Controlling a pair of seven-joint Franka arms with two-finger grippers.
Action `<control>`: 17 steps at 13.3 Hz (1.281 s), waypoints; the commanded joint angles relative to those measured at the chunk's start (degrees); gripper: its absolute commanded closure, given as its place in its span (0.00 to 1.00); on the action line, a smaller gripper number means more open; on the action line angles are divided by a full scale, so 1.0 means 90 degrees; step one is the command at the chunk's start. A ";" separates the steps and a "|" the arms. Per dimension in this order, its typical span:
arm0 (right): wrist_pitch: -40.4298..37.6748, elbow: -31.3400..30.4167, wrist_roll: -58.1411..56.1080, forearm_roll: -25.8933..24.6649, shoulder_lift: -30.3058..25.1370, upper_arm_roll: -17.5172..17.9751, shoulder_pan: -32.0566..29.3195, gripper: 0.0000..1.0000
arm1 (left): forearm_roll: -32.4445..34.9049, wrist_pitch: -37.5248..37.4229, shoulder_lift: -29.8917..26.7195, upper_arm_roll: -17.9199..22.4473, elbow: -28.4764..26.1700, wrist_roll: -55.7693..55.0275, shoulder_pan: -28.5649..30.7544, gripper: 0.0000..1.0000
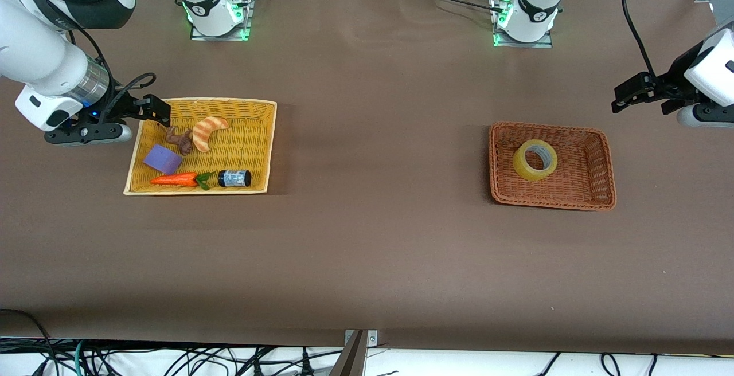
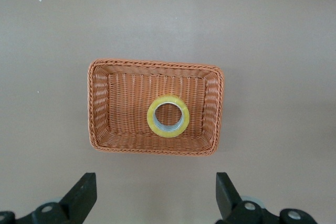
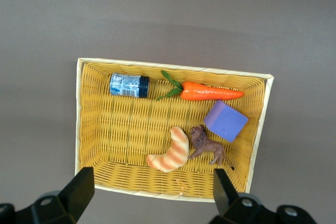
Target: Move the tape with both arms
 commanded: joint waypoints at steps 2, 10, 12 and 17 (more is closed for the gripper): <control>0.0075 -0.0195 -0.0131 0.0068 -0.0218 0.0003 -0.0033 0.00 | -0.0085 -0.0011 -0.0036 0.0061 -0.0023 0.0068 -0.0029 0.00; 0.0075 -0.0195 -0.0102 0.0048 -0.0218 0.0003 -0.0033 0.00 | -0.0075 -0.0059 -0.0036 0.0090 -0.0023 0.0361 -0.0009 0.00; 0.0075 -0.0185 -0.0102 0.0058 -0.0218 0.0003 -0.0033 0.00 | -0.0075 -0.0069 -0.0036 0.0090 -0.0023 0.0361 -0.0009 0.00; 0.0075 -0.0156 -0.0092 0.0039 -0.0228 0.0003 -0.0033 0.00 | -0.0075 -0.0069 -0.0036 0.0090 -0.0032 0.0361 -0.0019 0.00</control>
